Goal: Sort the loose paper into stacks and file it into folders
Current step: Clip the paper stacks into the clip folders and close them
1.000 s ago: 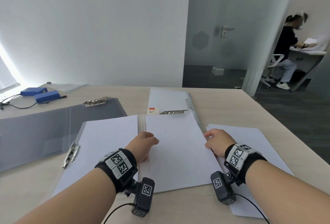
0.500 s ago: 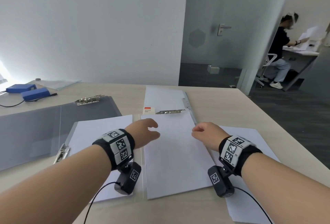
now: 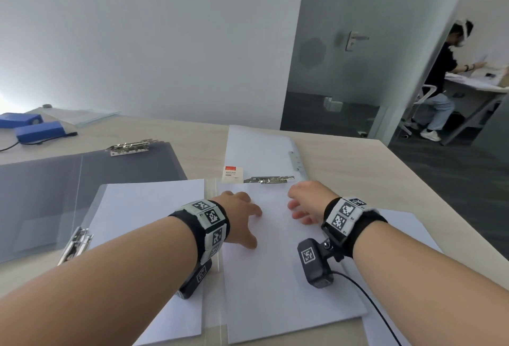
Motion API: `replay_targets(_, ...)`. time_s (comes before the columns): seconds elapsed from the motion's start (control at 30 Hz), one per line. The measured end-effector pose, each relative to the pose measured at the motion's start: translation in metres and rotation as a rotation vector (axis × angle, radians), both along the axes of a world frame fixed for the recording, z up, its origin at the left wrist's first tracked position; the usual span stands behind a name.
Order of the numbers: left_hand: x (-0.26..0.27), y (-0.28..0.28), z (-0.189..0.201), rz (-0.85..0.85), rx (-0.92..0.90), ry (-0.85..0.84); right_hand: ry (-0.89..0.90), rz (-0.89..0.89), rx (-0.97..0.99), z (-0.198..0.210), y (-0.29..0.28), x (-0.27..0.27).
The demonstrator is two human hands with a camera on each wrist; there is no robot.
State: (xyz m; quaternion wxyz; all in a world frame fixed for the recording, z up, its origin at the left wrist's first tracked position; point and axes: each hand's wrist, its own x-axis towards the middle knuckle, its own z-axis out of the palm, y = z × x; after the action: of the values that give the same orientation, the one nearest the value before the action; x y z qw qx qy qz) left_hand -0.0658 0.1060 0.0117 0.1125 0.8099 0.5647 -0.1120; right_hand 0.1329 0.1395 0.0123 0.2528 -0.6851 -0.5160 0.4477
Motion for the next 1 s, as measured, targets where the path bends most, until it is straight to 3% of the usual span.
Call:
replay_targets(0.07, 0.000, 0.001, 0.000, -0.003, -0.007, 0.000, 0.168, -0.116, -0.033, 0.001, 0.010, -0.005)
replay_targets(0.2, -0.001, 0.003, -0.001, -0.005, -0.028, 0.005, 0.313, -0.228, -0.057, -0.002, 0.025, -0.014)
replay_targets(0.33, -0.001, 0.004, -0.002, -0.009, -0.037, 0.001, 0.371, -0.279, 0.102, -0.001, 0.033, -0.022)
replay_targets(0.4, -0.001, 0.004, -0.002, -0.011, -0.039, -0.001, 0.206, -0.168, 0.234, -0.001, 0.034, -0.027)
replay_targets(0.53, -0.002, 0.005, -0.002, -0.013, -0.045, -0.002, -0.270, 0.244, 0.388, 0.002, 0.029, -0.039)
replay_targets(0.63, -0.002, 0.005, -0.003, -0.013, -0.046, 0.001, -0.454, 0.331, 0.440, 0.004, 0.028, -0.046)
replay_targets(1.0, -0.002, 0.006, -0.002, -0.024, -0.062, 0.012, -0.944, 0.614, 0.153, 0.007, 0.026, -0.061)
